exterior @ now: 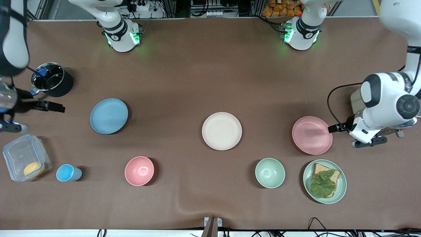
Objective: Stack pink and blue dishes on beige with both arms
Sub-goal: 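Reach the left gripper to the pink plate while the right gripper reaches the blue plate, then grasp the pink plate with the left gripper while the right gripper grasps the blue plate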
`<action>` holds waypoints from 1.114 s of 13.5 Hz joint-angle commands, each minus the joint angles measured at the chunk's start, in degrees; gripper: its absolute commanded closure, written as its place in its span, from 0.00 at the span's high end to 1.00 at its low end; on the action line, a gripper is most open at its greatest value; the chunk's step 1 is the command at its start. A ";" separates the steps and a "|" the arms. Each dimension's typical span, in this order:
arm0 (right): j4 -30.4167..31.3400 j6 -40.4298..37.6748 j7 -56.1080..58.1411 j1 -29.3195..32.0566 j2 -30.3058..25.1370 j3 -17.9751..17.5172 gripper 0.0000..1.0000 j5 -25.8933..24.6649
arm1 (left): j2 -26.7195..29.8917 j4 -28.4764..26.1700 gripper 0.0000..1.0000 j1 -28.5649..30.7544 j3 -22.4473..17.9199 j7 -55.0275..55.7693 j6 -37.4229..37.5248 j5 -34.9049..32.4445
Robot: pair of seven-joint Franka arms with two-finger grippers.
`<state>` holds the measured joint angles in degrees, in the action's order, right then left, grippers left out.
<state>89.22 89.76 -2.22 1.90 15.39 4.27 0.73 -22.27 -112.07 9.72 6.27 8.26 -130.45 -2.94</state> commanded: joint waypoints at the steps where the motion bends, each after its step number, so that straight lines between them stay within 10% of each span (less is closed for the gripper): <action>1: 8.21 6.45 3.33 2.49 -0.18 -0.66 1.00 2.07 | -2.41 -5.34 1.00 2.31 0.32 -1.05 -11.36 0.39; 7: 25.10 23.68 18.19 8.64 -0.01 -0.66 1.00 7.97 | -6.55 -5.97 0.98 2.58 0.41 -1.05 -15.01 0.39; 14: 32.42 36.09 29.01 9.44 6.04 -0.67 1.00 11.83 | -6.73 -5.88 0.00 2.32 0.41 -1.05 -15.01 0.39; 15: 32.42 36.54 29.98 9.35 7.10 -0.67 1.00 11.92 | -6.73 -5.88 0.00 2.41 0.41 -1.05 -14.92 0.39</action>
<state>121.52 124.94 24.55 10.46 20.78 4.22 10.74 -29.00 -117.82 11.82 6.46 8.22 -144.68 -2.94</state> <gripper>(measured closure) 0.000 0.656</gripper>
